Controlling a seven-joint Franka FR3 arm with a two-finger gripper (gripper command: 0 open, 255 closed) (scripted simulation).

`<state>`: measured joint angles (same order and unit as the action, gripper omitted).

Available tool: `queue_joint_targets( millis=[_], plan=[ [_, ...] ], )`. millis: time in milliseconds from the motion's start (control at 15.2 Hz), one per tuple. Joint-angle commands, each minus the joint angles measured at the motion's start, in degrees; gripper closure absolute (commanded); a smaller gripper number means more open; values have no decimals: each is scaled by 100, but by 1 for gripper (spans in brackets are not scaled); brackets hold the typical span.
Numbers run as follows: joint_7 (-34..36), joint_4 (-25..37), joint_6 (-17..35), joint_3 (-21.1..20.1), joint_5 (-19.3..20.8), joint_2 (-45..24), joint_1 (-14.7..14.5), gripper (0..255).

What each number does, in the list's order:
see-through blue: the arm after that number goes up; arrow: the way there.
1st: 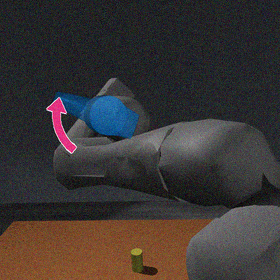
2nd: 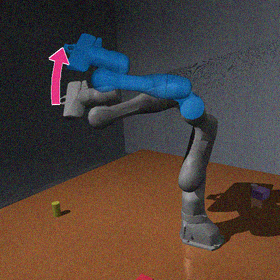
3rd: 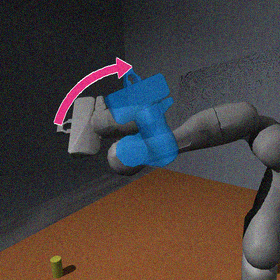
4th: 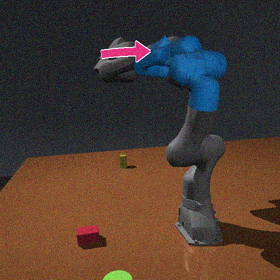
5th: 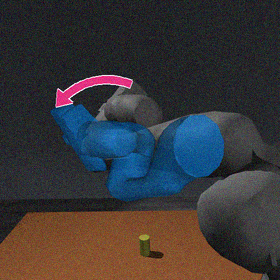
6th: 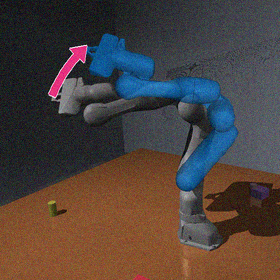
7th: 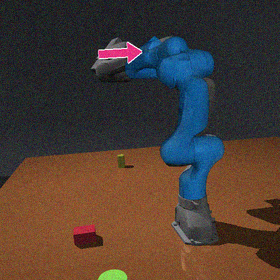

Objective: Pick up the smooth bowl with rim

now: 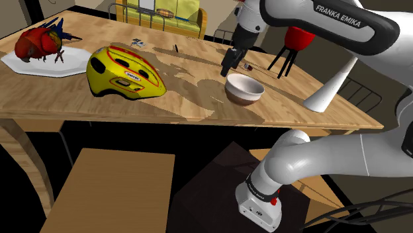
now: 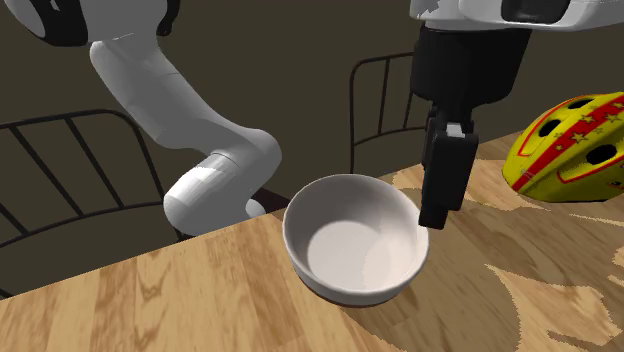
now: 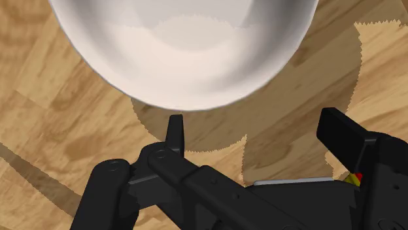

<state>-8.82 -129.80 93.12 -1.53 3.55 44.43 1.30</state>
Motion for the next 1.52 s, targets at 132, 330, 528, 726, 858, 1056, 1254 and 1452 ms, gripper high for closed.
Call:
queue_joint_targets(
  millis=[132,330,528,726,858,1056,1254,1452],
  plan=[
    [229,-318,-163,-174,44,431,35,0],
    [562,-737,-470,-453,63,1070,64,0],
    [645,-1005,-419,-520,50,1267,58,0],
    [671,-1286,-236,-529,38,1361,41,0],
    [689,-1469,-112,-535,30,1420,30,0],
    [694,-1527,-76,-537,28,1441,26,255],
    [693,-1533,-72,-535,29,1443,27,255],
    [693,-1533,-72,-536,29,1444,27,255]
  ],
)
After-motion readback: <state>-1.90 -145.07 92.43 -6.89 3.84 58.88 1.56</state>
